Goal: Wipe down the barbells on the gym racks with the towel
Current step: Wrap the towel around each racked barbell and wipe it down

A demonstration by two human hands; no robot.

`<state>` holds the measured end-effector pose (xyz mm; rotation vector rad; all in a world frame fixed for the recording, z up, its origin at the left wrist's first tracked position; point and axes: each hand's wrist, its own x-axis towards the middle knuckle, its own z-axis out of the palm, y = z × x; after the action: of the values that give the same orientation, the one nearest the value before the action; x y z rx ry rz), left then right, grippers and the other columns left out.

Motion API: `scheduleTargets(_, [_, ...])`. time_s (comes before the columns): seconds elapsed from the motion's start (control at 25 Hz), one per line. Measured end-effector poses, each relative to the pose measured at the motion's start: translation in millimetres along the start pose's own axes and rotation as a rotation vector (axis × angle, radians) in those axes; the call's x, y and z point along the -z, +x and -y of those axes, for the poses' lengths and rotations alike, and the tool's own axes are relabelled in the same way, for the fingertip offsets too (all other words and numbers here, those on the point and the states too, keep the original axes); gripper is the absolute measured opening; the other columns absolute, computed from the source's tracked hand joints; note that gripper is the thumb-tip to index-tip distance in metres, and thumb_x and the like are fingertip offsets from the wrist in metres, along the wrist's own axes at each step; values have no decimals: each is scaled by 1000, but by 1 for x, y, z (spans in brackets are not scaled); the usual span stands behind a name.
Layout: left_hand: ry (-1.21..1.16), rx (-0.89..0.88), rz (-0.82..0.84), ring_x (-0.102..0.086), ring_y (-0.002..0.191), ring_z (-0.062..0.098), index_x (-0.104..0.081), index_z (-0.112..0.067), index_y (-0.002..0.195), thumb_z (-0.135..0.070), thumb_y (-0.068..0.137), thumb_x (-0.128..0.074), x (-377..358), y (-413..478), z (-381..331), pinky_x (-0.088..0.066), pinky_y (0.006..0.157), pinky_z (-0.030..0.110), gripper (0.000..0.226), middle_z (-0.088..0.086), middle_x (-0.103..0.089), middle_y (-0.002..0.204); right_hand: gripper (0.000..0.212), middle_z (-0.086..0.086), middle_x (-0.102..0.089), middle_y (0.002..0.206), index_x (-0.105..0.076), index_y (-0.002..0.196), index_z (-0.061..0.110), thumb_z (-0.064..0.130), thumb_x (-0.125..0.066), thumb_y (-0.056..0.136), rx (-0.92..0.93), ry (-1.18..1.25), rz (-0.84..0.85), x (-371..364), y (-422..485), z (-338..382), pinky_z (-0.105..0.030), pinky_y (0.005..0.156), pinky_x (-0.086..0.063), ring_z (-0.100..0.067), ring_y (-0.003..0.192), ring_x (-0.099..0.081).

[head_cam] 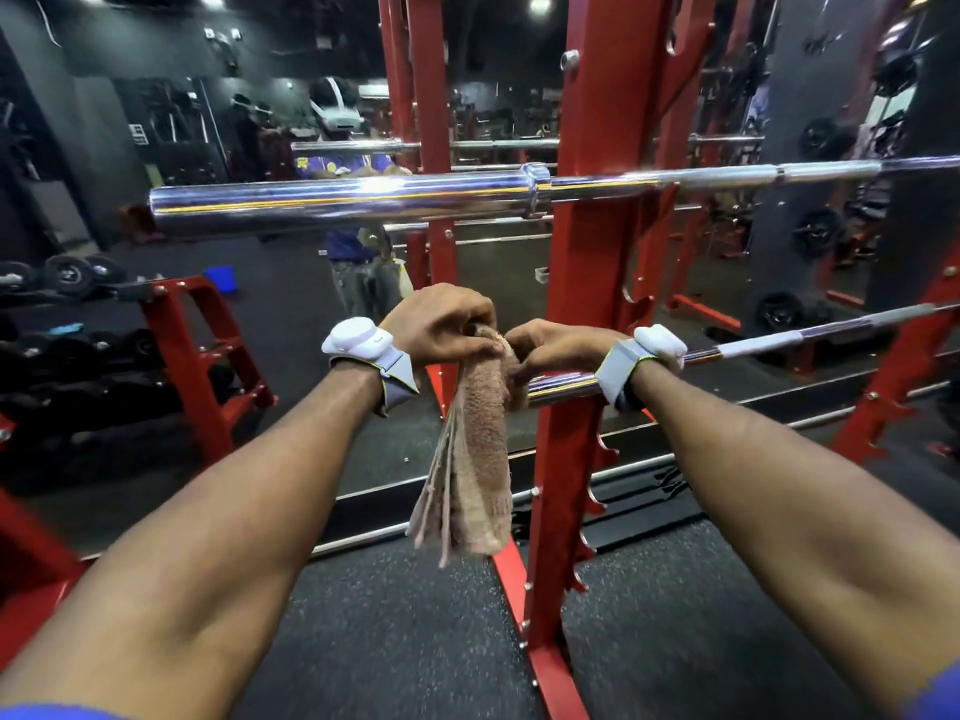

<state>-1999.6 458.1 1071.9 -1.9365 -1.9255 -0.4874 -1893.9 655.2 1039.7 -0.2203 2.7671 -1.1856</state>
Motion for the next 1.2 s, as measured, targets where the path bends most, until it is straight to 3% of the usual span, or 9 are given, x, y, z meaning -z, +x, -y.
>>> scheduleTargets(0.2, [-112,170,-41,-61,74,5,-68,-22,94,-47,87,-71,-33,-38,16,-49,64,30,26,-12,-66,82,17,-10,-48,68,-65,68,10,6,-69,85,-130,-11,71,-26,-3,-19,-32,55,-27,-21,62,-40])
scheduleTargets(0.32, [-243,282,-29,-66,76,12,-70,-19,95,-38,86,-67,-57,-47,19,-53,68,34,21,-6,-70,84,30,-3,-46,64,-57,65,18,5,-67,90,-243,217,40,-48,-3,-16,-25,55,-38,-11,56,-44])
scheduleTargets(0.44, [-330,365,-25,-61,72,0,-71,-10,101,-21,84,-66,-81,-48,15,-49,69,22,21,6,-71,92,15,0,-52,71,-57,79,18,14,-64,92,-282,551,-60,-64,-10,-17,-24,63,-47,-10,61,-51])
scheduleTargets(0.64, [-553,500,287,-59,89,4,-59,-7,123,-39,70,-63,-90,-46,4,-48,75,17,62,4,-64,110,14,3,-63,66,-65,88,14,25,-57,93,-453,1035,-446,-84,-15,-32,-23,61,-47,-9,58,-58])
scheduleTargets(0.76, [-780,492,516,-52,83,4,-51,-5,125,-10,73,-61,-80,-39,-14,-38,59,20,53,4,-58,105,22,7,-60,55,-60,76,17,28,-53,95,-486,1251,-681,-90,-13,-27,-21,58,-47,-7,53,-57])
scheduleTargets(0.88, [-923,381,603,-54,87,-4,-53,-14,107,6,75,-62,-84,-36,-21,-41,65,15,39,-18,-64,96,11,9,-62,63,-59,88,18,25,-51,91,-413,1316,-906,-98,-9,-25,-23,56,-45,-3,53,-62])
scheduleTargets(0.96, [-930,373,519,-57,87,-9,-55,-15,107,3,79,-71,-98,-41,-17,-44,77,13,37,-19,-64,95,16,6,-65,76,-58,102,15,23,-47,92,-380,1342,-983,-103,-4,-23,-24,59,-44,-6,67,-64])
scheduleTargets(1.08, [-588,466,96,-61,88,14,-64,-9,110,-33,67,-68,-113,-45,-20,-48,79,28,50,1,-67,96,15,3,-64,82,-56,109,16,21,-49,97,-325,1328,-1056,-109,-1,-18,-23,59,-44,-7,67,-64])
scheduleTargets(1.2, [-504,503,-188,-59,81,7,-72,-14,105,-25,65,-61,-111,-42,-25,-44,72,15,43,-6,-67,85,7,-2,-64,77,-59,102,15,16,-59,95,-202,1270,-1163,-110,-3,-18,-22,54,-48,-10,61,-63])
